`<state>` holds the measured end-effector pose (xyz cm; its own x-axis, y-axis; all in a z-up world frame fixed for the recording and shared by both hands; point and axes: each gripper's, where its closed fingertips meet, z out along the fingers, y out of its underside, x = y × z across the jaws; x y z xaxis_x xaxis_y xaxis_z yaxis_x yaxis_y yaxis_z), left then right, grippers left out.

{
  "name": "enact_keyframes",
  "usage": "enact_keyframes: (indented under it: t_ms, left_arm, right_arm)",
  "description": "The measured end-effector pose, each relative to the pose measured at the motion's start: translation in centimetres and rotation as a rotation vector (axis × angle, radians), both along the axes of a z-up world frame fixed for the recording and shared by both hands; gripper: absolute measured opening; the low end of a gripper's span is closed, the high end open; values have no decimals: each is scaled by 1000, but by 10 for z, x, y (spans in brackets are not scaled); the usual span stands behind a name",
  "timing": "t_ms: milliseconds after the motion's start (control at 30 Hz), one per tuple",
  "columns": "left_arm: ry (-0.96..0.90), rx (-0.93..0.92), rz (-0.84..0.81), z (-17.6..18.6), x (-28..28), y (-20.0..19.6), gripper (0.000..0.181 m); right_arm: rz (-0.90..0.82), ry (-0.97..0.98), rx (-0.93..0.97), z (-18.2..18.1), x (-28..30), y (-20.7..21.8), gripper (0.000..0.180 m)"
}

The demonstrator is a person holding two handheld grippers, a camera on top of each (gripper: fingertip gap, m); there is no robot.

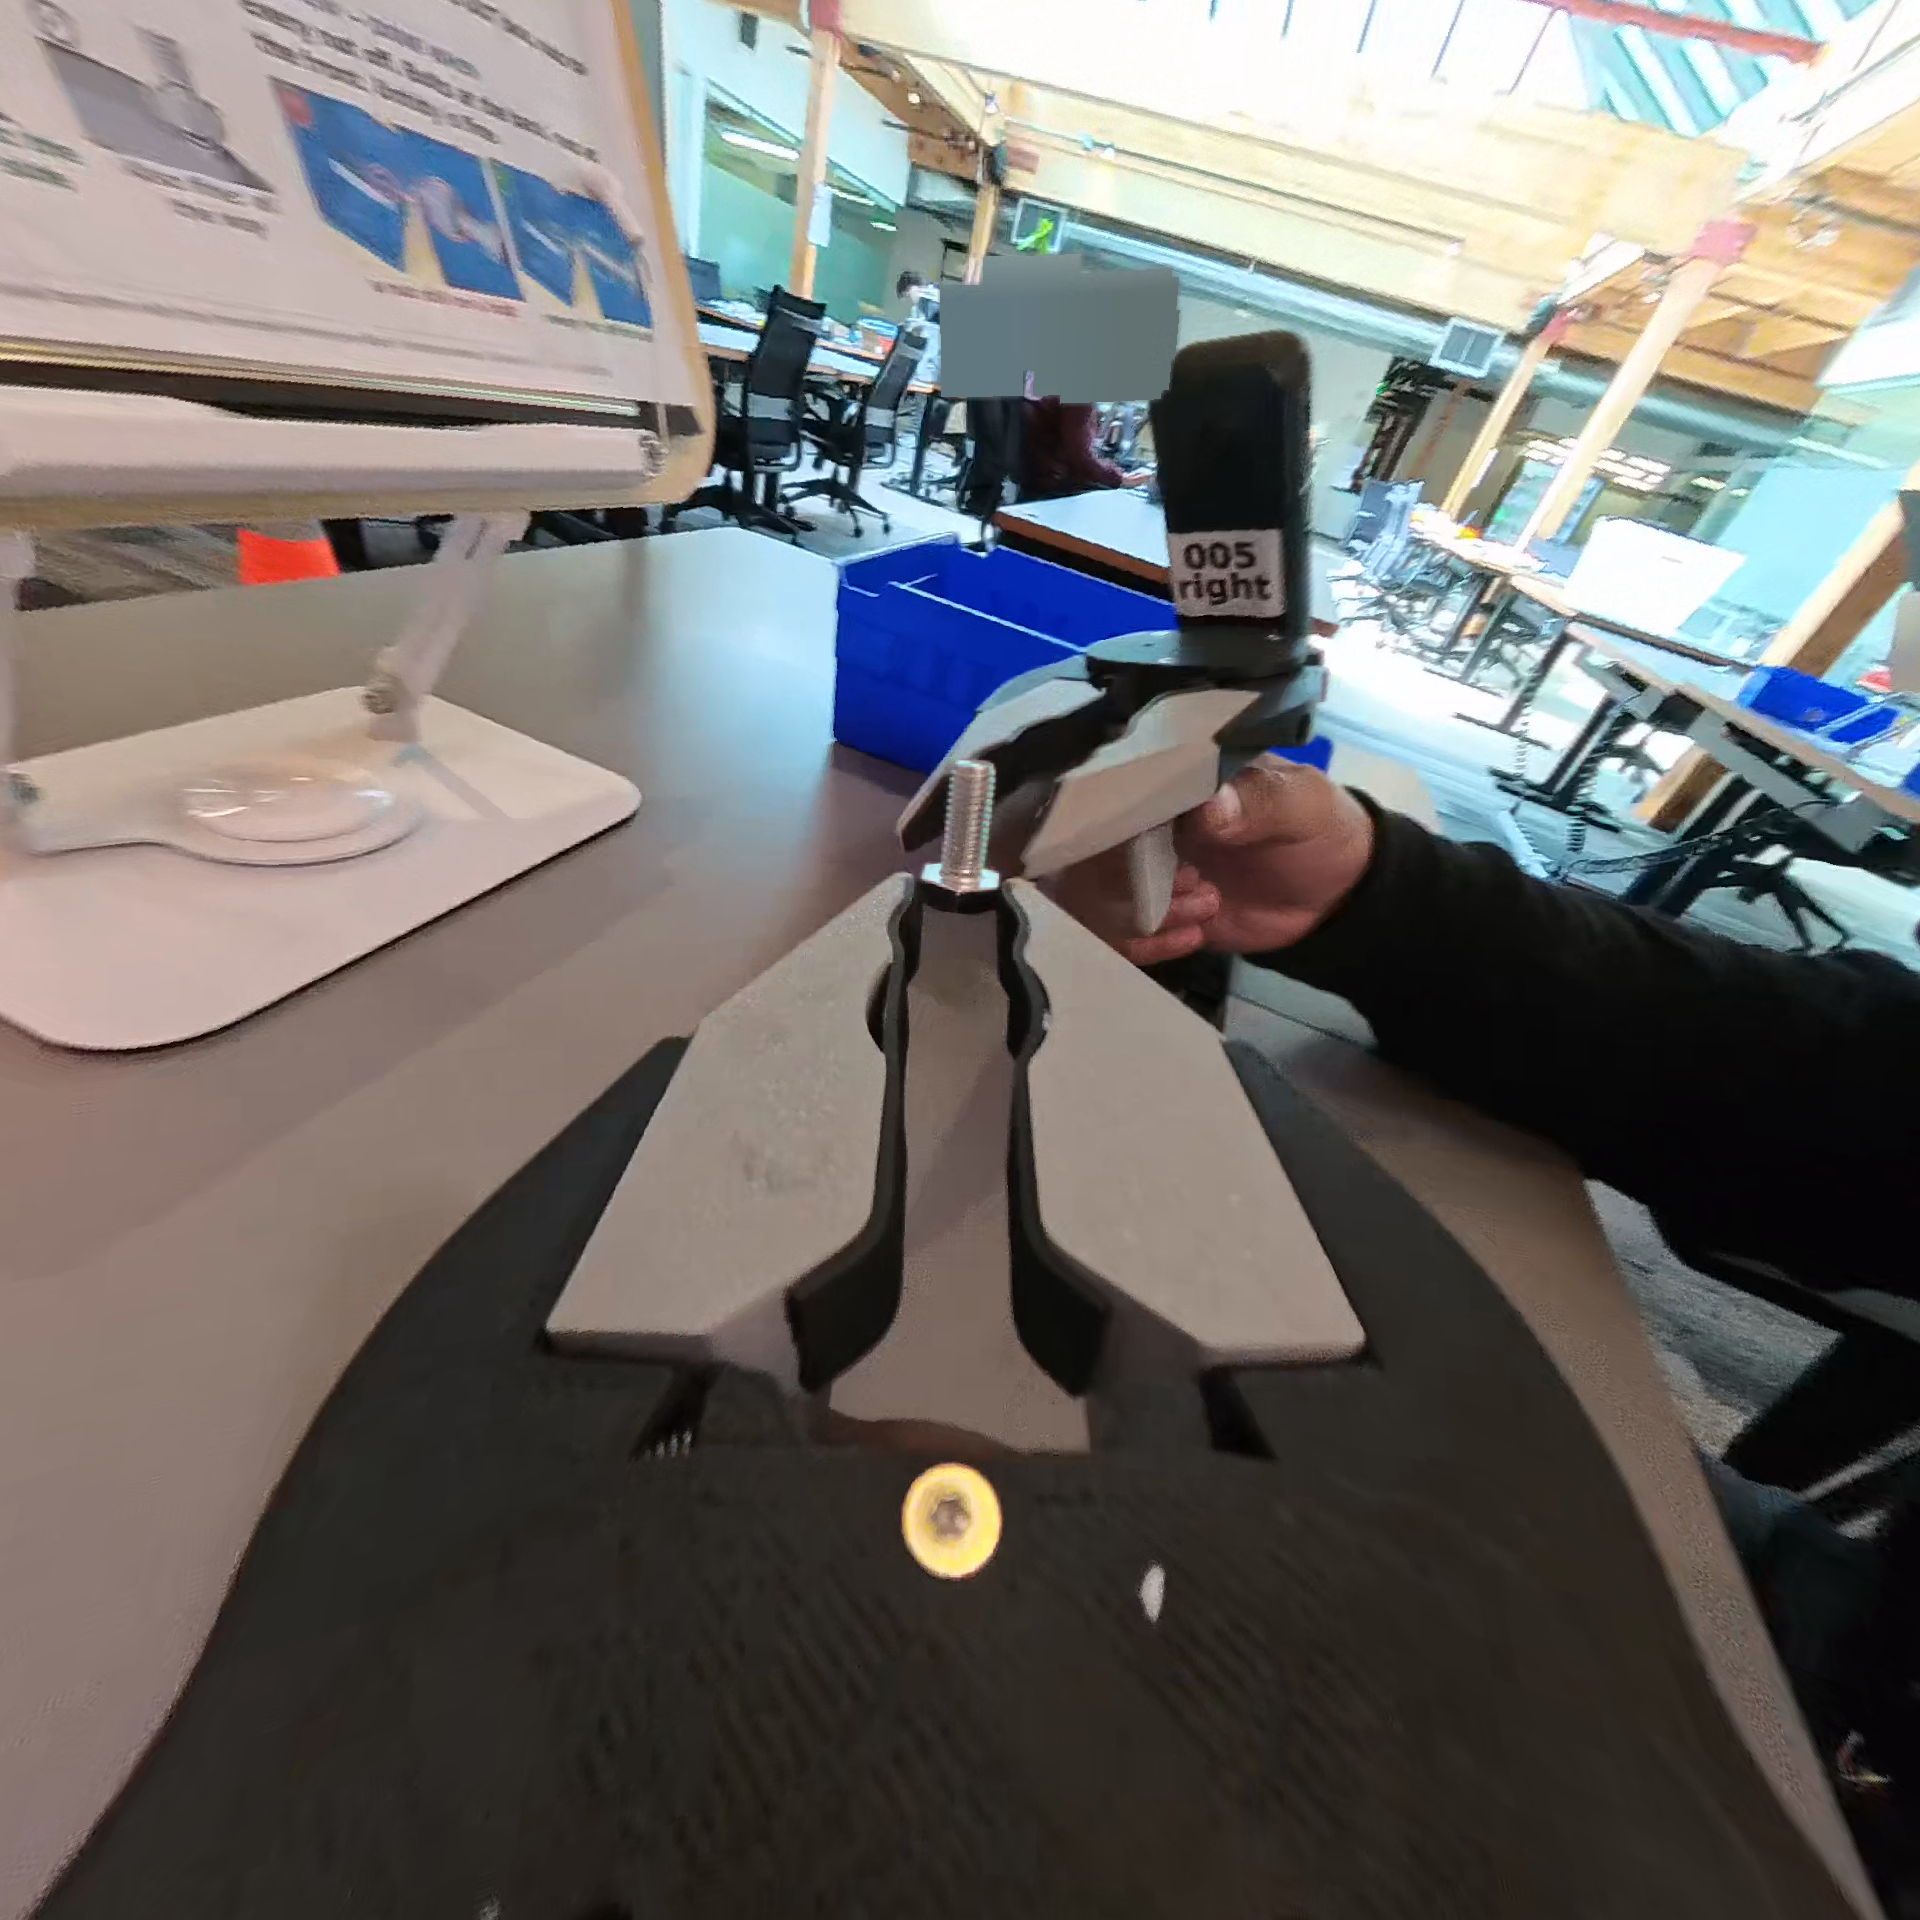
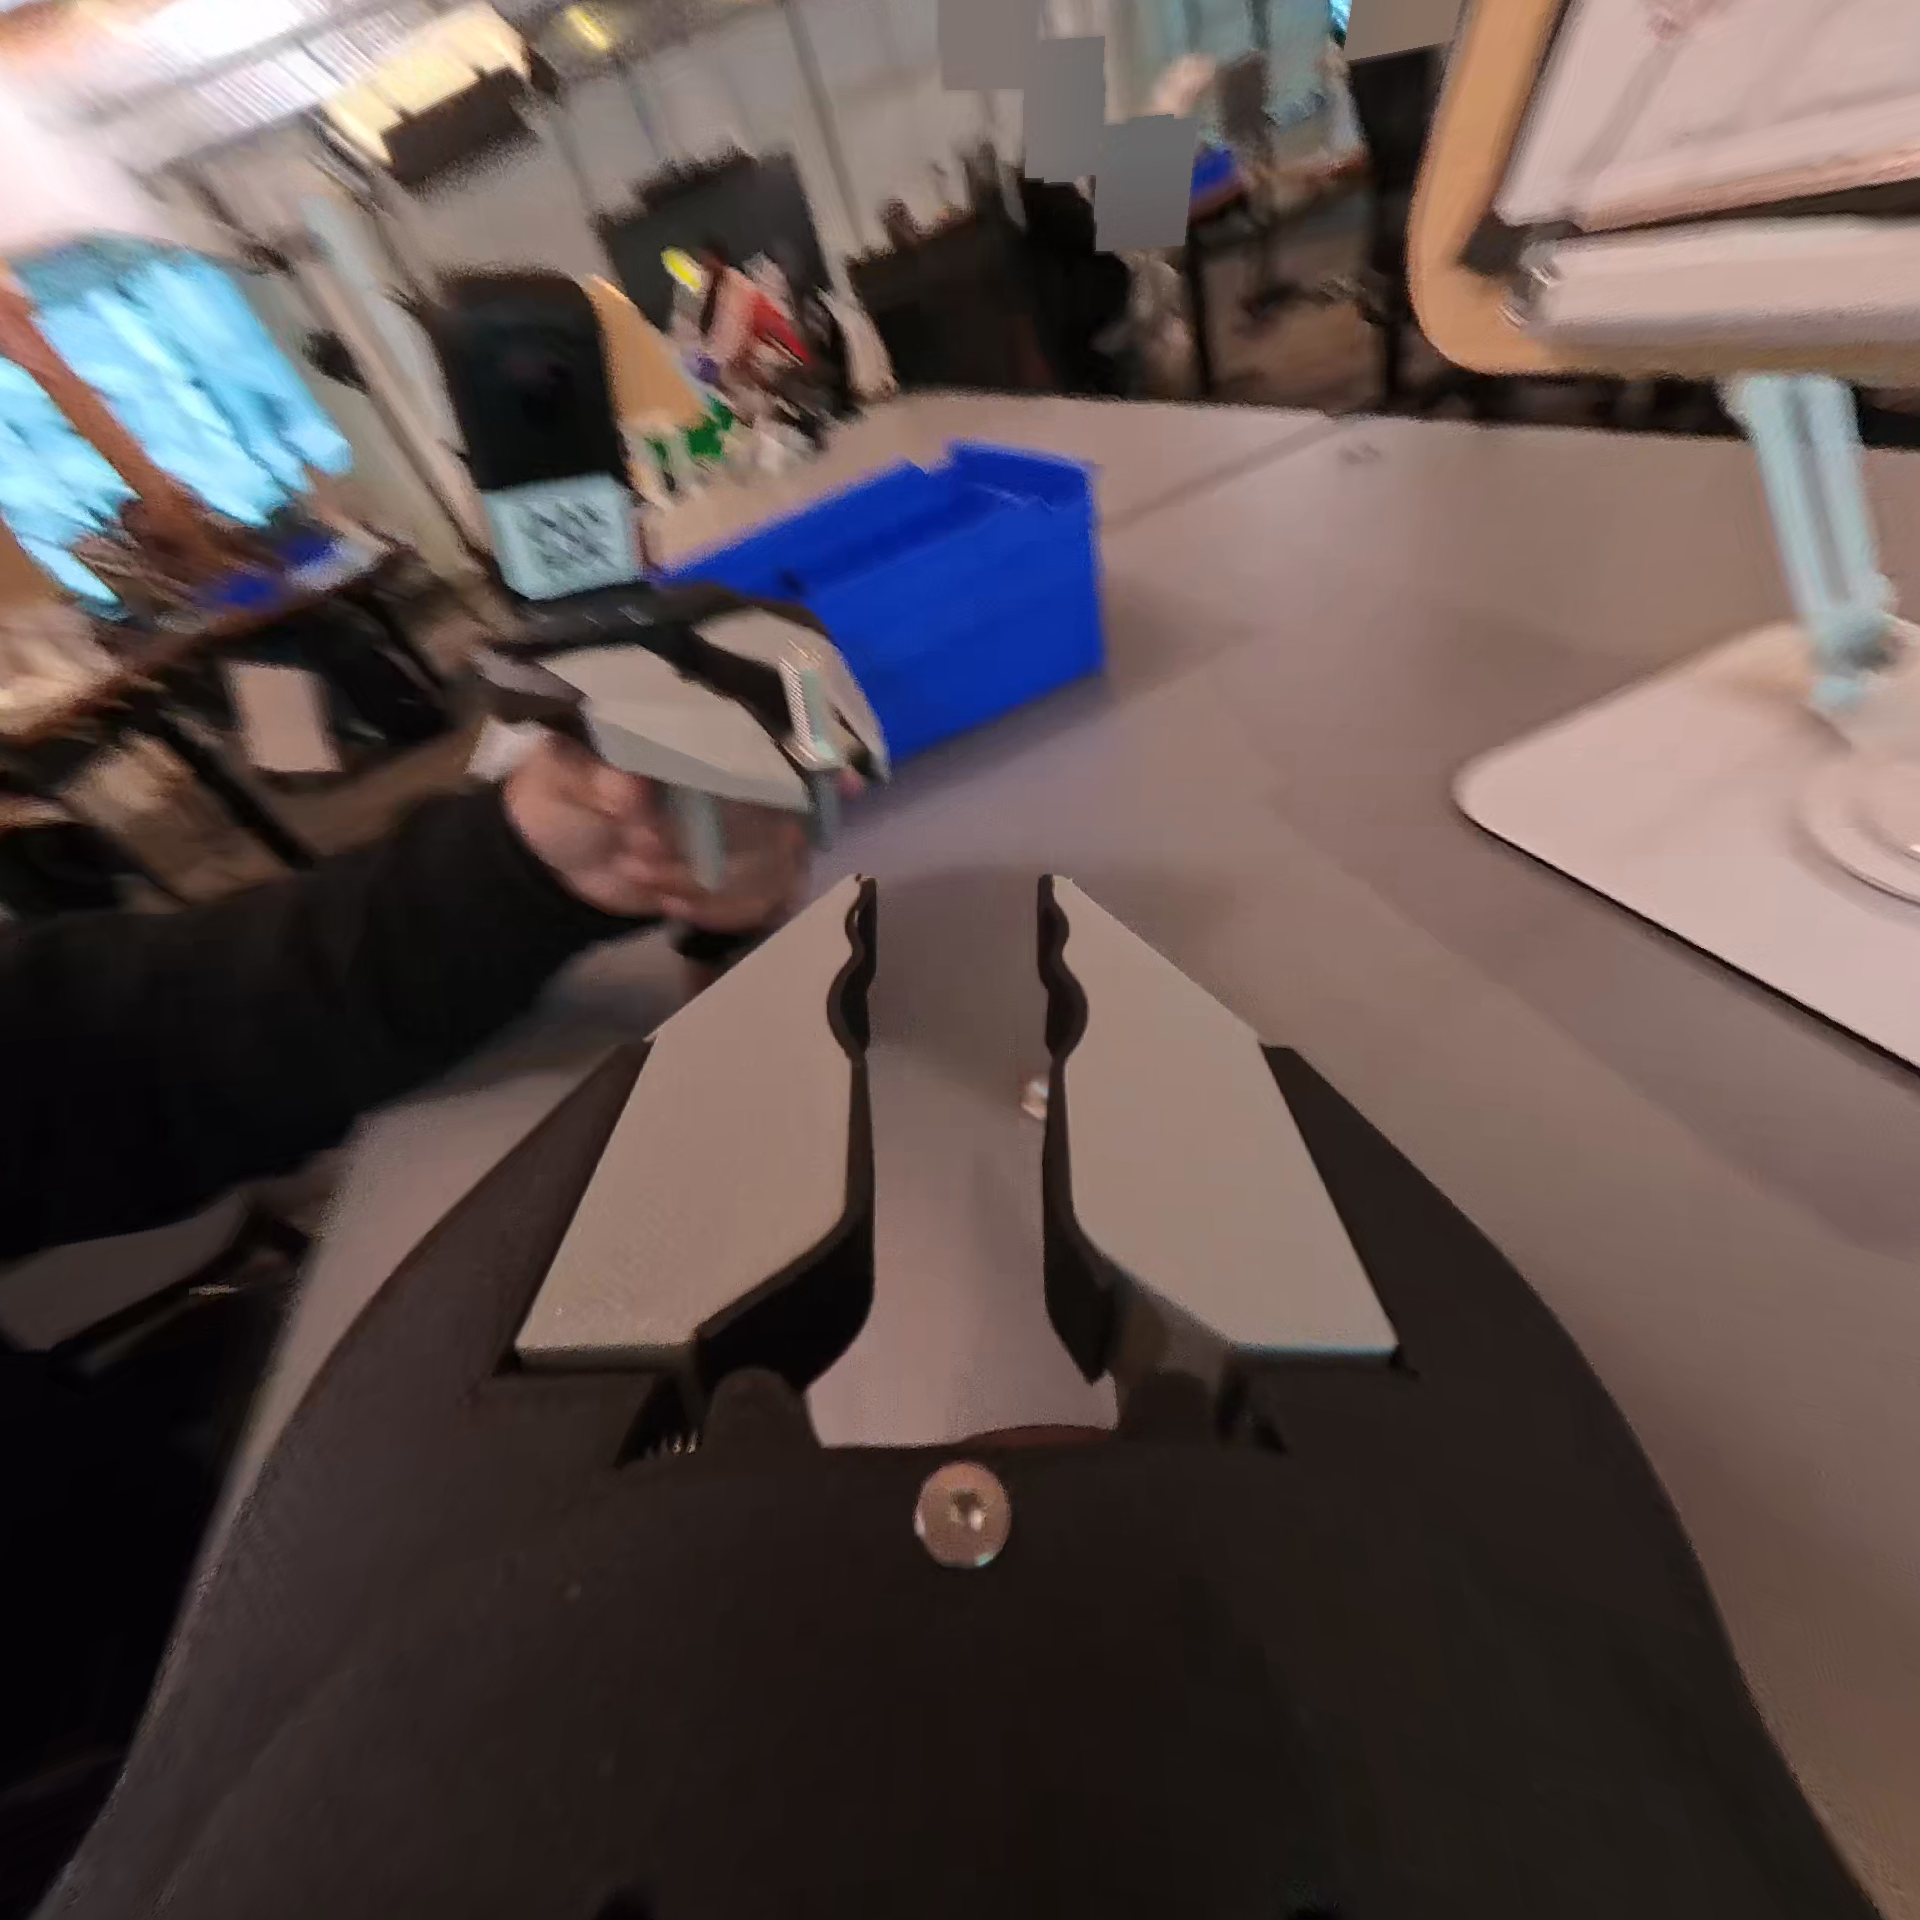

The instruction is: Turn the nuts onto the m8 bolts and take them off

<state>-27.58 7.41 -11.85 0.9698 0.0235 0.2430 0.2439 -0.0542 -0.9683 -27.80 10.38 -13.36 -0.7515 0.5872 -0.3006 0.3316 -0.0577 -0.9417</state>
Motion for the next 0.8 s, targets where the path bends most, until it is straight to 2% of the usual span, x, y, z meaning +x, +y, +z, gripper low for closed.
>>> enact_keyframes:
  t_ms: [133,267,433,633,667,700,800]
  left_arm:
    - [-7,4,25,-5,-14,-7,12]
    - [6,-8,22,-8,-15,-8,11]
    - [9,31,-111,0,5,-8,11]
    - [7,112,-181,11,12,-15,11]
    - [3,124,-188,13,12,-17,11]
    - [0,137,-205,15,14,-18,11]
    - [-14,143,-218,14,13,-20,12]
  right_arm:
    - [-52,-75,315,-51,-7,2,28]
    - [-54,-82,506,-82,-9,-9,30]
    - [1,-81,572,-95,-13,-19,30]
    - [81,-150,594,-110,-17,-29,32]
    - [80,-144,611,-111,-18,-30,30]
    - [81,-128,624,-111,-19,-30,14]
    - [76,-128,629,-112,-20,-30,11]
